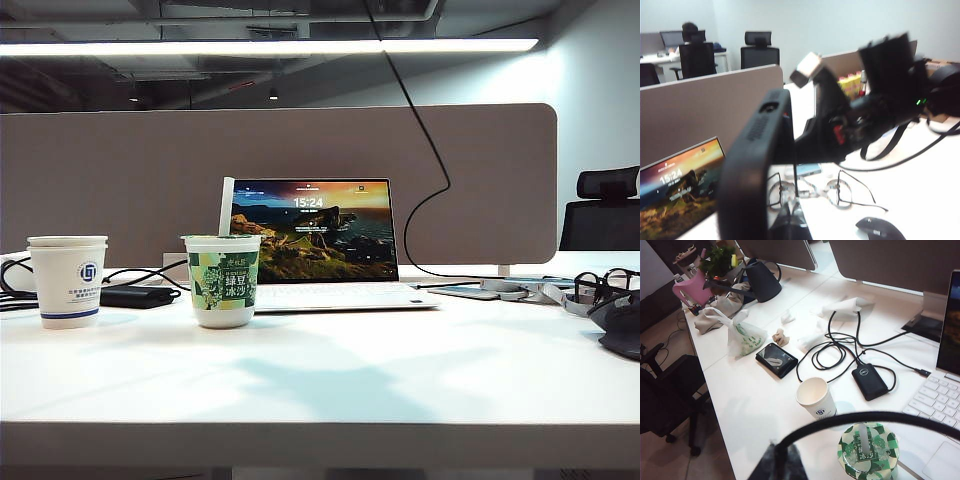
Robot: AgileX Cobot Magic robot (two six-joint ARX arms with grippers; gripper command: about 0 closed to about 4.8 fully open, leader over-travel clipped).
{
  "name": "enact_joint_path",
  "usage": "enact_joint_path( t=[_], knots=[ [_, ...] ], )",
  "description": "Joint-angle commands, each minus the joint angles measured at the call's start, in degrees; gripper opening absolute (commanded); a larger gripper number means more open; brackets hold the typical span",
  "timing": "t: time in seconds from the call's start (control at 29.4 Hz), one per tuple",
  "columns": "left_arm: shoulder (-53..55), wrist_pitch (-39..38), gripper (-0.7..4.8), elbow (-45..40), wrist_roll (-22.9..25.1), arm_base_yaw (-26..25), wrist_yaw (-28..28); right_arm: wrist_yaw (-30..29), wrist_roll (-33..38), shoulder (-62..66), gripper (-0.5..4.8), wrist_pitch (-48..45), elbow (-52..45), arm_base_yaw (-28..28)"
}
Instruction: Pick up the black phone, pick up the charger plug, insert the charger plug into the phone's charging port, and finally place the connected phone back on the desk.
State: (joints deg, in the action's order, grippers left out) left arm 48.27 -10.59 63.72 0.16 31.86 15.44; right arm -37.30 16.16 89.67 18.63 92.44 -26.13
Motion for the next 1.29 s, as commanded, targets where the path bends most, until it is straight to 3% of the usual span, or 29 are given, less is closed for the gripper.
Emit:
enact_joint_path(
  t=[0.03,0.27,0.48,0.95,1.12,1.29],
  knots=[
    [-0.24,0.63,-0.06,0.44,0.13,0.02,1.88,-0.37,-1.62,-1.40,-0.06,-2.14,0.20,0.00],
    [-0.24,-0.74,-0.06,0.44,0.76,0.02,6.19,-0.63,-6.45,-4.33,-0.06,-3.98,0.20,0.00],
    [-0.24,-0.72,-0.06,0.44,4.72,0.00,10.97,-3.85,-10.32,-6.97,-0.06,-5.33,0.20,0.00],
    [4.24,-0.50,-0.06,0.44,6.88,-0.02,22.47,-7.30,-10.45,-12.55,-0.05,-6.03,0.20,0.00],
    [6.82,-0.44,-0.06,0.44,10.12,-0.02,23.82,-16.79,-10.16,-13.20,-0.05,-6.10,0.20,0.90],
    [9.46,0.00,-0.06,0.44,10.49,-0.04,30.29,-27.89,-9.94,-13.29,-0.06,-6.08,0.20,1.66]
  ],
)
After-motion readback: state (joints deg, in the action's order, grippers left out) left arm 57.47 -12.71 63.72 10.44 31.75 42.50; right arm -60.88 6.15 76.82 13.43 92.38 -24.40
